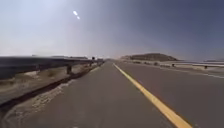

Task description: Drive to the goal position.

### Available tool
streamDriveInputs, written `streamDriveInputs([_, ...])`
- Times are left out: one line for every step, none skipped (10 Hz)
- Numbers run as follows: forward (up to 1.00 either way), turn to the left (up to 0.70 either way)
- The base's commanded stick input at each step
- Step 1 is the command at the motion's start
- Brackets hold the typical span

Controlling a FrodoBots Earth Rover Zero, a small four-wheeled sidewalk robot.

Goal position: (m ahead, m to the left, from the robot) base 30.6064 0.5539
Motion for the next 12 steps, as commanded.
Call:
streamDriveInputs([0.5,0.0])
streamDriveInputs([0.5,0.0])
streamDriveInputs([0.5,0.0])
streamDriveInputs([0.5,0.0])
streamDriveInputs([0.5,0.0])
streamDriveInputs([0.5,0.0])
streamDriveInputs([0.5,0.0])
streamDriveInputs([0.5,0.0])
streamDriveInputs([0.5,0.0])
streamDriveInputs([0.5,0.0])
streamDriveInputs([0.5,0.0])
streamDriveInputs([0.5,0.0])
